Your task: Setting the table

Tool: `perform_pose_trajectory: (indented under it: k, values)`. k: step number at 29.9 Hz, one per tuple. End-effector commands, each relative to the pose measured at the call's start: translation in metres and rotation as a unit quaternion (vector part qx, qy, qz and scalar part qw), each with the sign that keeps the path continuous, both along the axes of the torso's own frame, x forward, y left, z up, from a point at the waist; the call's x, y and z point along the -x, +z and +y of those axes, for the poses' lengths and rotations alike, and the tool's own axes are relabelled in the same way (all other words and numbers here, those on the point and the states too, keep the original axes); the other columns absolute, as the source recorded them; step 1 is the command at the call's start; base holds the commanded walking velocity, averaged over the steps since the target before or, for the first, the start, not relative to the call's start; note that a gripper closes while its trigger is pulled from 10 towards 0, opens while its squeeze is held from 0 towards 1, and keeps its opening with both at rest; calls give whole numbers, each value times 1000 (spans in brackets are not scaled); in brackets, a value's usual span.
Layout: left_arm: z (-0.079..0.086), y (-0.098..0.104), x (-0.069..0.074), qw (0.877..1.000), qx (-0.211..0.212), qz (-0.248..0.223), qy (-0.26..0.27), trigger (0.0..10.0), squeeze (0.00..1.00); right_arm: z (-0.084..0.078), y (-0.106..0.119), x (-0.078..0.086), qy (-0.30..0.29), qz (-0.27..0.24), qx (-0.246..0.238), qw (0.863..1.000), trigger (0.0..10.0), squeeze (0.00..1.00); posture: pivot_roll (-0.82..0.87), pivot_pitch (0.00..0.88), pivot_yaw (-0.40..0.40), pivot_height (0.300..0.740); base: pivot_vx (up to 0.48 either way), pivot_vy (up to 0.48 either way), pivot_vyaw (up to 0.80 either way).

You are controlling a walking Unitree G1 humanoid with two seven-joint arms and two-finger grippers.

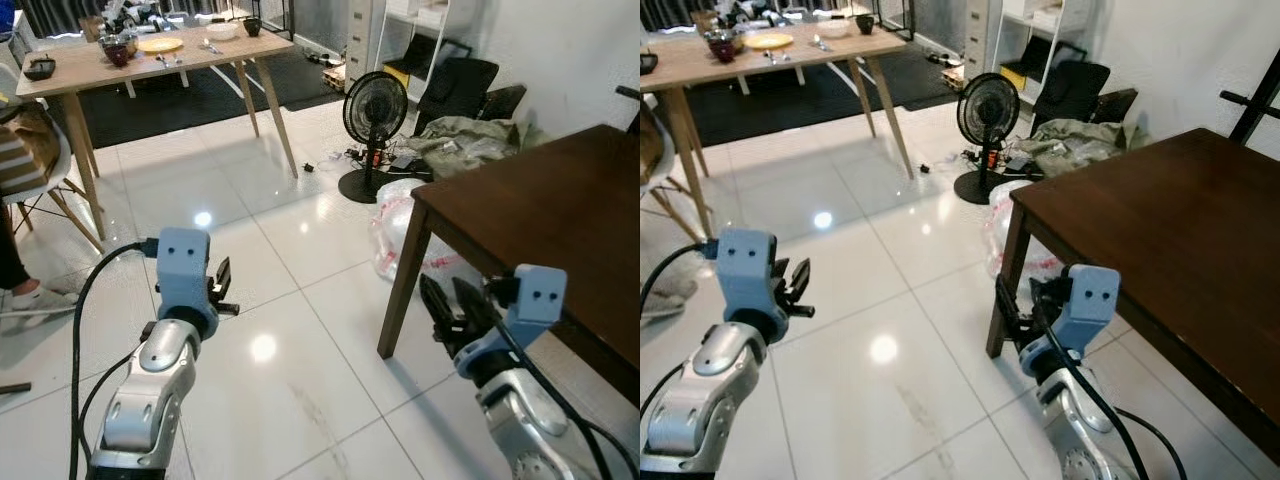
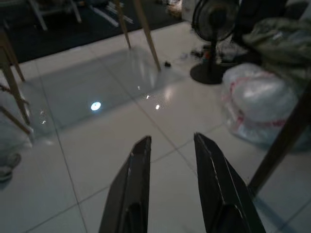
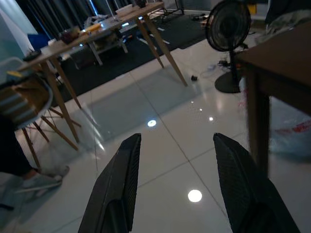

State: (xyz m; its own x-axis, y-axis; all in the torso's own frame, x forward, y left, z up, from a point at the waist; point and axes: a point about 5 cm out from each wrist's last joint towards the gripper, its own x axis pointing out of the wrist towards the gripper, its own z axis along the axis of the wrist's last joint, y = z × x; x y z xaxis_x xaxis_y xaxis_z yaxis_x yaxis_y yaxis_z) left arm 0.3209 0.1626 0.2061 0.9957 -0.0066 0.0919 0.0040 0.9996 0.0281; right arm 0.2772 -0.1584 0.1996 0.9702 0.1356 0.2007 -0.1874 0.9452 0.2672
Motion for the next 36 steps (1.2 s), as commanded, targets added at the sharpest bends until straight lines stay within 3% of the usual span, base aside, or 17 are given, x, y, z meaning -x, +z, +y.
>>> perform_pose_trajectory:
  k: [1, 21, 27, 36]
  values:
    - [0, -4, 0, 1000, -2, 6, 4, 10000, 0, -3, -3, 1, -8, 6, 2, 1000, 10000, 0, 24, 120, 107, 740, 480, 0, 0]
    - [0, -2, -3, 1000, -5, -3, 7, 10000, 0, 1, -2, -2, 1, -4, 0, 1000, 10000, 0, 34, 119, 113, 740, 480, 0, 0]
    - [0, -1, -4, 1000, -5, -4, 8, 10000, 0, 5, 0, -3, 11, -9, 1, 1000, 10000, 0, 37, 115, 113, 740, 480, 0, 620]
    - [0, -1, -4, 1000, -5, -5, 7, 10000, 0, 6, 0, -5, 12, -10, -5, 1000, 10000, 0, 39, 108, 115, 740, 480, 0, 0]
